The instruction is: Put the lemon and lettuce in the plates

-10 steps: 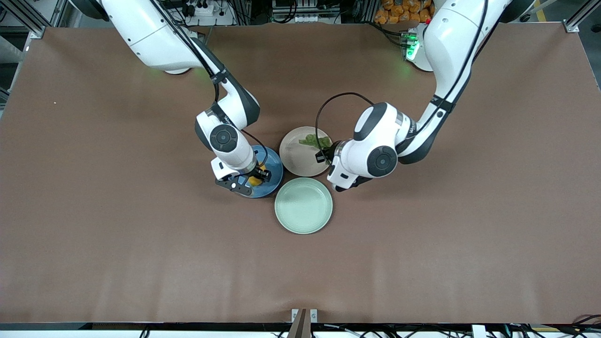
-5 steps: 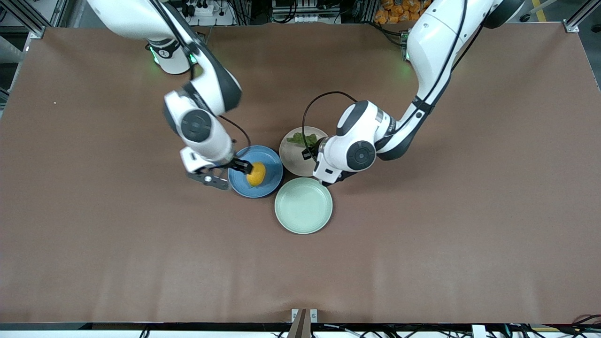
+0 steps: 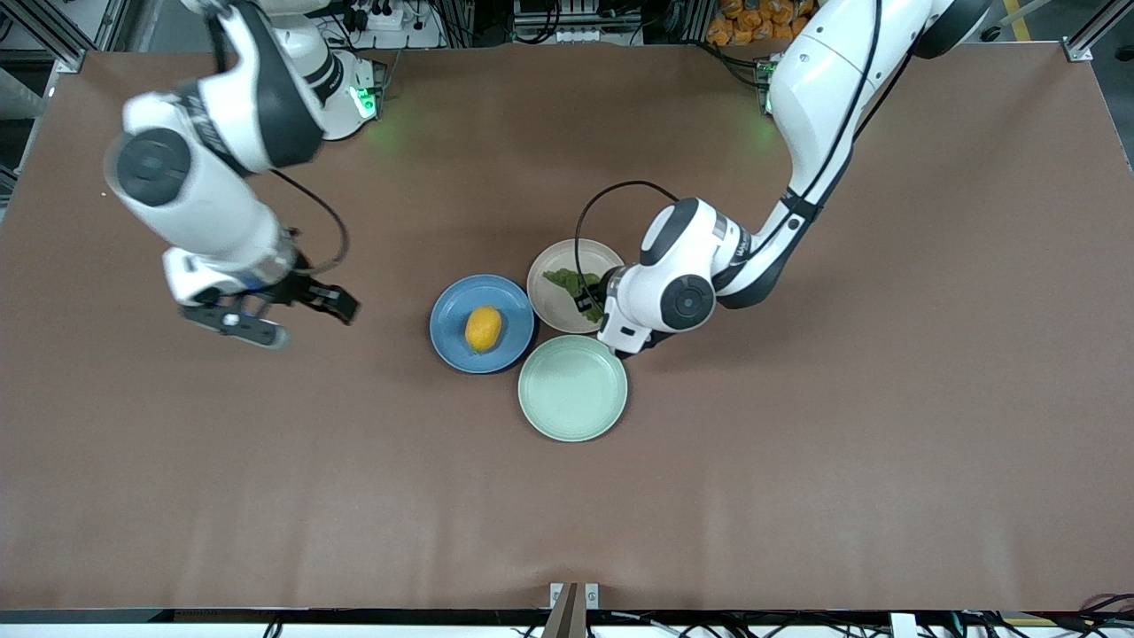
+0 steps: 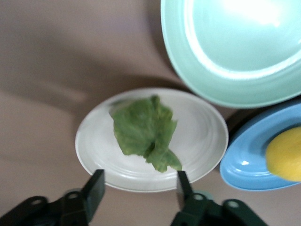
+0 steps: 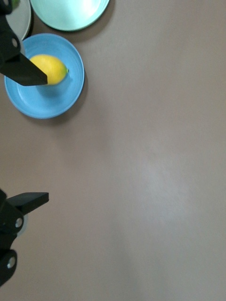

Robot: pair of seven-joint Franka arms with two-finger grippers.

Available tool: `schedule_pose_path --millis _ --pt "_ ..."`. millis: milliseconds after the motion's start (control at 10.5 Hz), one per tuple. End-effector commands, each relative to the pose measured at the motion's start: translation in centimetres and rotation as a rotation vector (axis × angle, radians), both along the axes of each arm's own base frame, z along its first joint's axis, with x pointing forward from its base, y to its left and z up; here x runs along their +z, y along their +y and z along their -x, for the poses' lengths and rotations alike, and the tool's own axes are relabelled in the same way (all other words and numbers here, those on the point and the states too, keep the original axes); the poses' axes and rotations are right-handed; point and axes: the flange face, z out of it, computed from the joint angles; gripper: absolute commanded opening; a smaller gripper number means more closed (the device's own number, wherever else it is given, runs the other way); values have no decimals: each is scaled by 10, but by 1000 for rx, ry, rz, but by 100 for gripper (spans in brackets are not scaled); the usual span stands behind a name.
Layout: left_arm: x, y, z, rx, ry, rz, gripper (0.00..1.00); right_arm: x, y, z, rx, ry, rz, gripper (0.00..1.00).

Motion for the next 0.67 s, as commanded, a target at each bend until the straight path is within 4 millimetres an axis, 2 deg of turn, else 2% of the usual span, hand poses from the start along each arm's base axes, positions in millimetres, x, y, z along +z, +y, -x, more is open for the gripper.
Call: schedule_pose_path --millis 0,191,383,478,574 --pt "40 56 -34 -83 -78 4 100 43 -28 -6 84 1 9 100" --pt "64 126 -67 -186 -151 -9 100 73 -61 -16 101 -9 10 100" --pt "96 198 -97 -297 -227 -37 100 85 -86 -20 144 -24 8 100" --pt "117 222 -106 -307 -264 -29 100 95 -95 -20 159 -18 12 100" --pt "142 233 -110 -318 -307 -35 100 99 -113 -20 172 -12 16 100"
